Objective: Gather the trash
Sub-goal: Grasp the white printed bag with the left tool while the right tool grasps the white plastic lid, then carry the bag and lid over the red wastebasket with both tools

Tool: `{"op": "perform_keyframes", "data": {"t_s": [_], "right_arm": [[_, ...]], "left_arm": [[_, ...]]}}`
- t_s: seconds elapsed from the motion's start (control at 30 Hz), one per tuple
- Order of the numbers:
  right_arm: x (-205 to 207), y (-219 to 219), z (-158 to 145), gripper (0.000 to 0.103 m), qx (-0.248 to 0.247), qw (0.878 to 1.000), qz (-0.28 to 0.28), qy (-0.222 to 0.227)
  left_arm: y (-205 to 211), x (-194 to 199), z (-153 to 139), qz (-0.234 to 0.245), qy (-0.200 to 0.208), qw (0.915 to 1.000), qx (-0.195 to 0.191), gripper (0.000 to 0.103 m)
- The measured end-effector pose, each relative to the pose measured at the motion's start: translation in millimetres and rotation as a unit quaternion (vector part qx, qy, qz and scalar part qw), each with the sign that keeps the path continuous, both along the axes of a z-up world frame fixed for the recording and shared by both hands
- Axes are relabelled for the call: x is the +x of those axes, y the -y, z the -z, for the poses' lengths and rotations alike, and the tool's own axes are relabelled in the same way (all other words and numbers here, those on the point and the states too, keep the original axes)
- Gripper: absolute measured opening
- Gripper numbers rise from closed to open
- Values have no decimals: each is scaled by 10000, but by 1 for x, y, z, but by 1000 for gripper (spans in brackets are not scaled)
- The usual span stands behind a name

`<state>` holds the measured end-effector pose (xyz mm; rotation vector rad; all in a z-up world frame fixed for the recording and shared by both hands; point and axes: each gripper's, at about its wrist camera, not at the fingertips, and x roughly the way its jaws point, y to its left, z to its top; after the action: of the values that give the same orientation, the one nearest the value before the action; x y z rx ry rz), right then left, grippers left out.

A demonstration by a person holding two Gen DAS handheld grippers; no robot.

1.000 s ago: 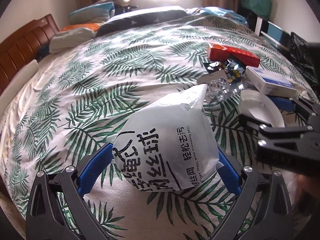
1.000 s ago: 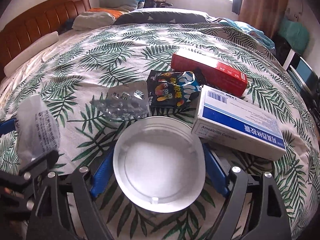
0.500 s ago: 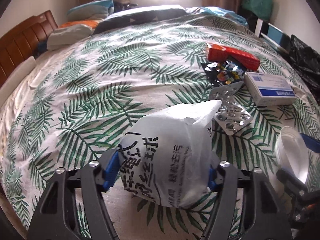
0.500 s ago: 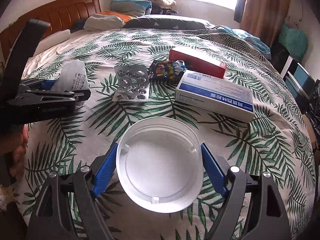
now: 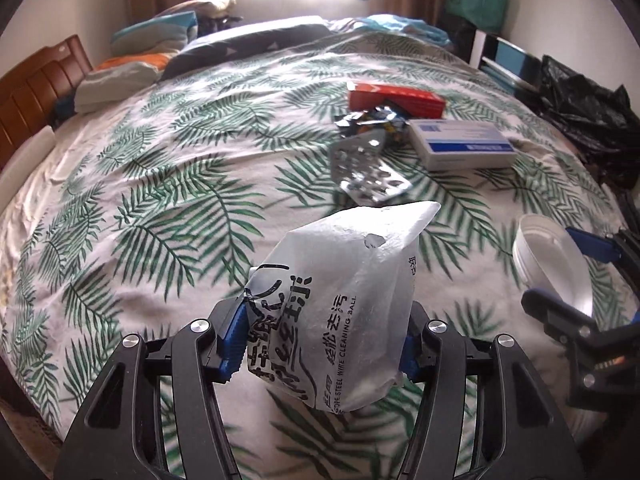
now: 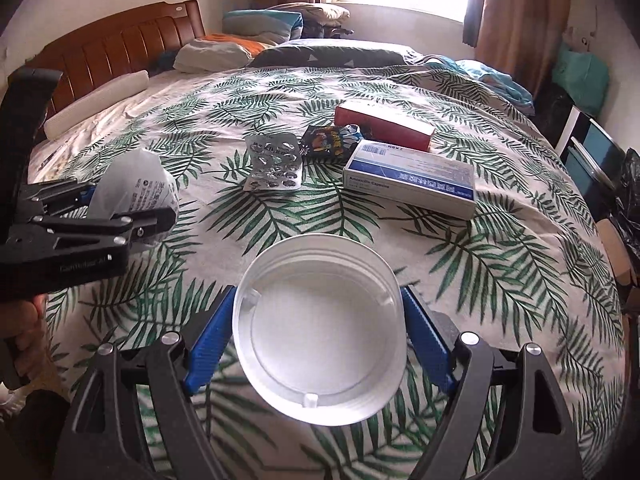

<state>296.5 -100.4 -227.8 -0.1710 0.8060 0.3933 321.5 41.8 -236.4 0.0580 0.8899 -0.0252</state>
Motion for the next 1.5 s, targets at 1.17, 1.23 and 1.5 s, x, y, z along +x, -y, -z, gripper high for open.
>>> {"op": "perform_keyframes", "data": {"t_s": [1.17, 1.23, 1.5], "right_arm": [[-265, 19, 6, 80, 74, 9975, -544, -454], [-272, 17, 18, 80, 47, 9965, -591, -597], [-283, 8, 81, 80, -263, 9879, -836, -1277]], "left_arm": [[48, -272, 20, 910, -707, 9933, -55, 57], [50, -278, 32, 935, -855, 9919, -52, 58], [61, -285, 98, 1118, -1697, 9790, 189, 58]]}}
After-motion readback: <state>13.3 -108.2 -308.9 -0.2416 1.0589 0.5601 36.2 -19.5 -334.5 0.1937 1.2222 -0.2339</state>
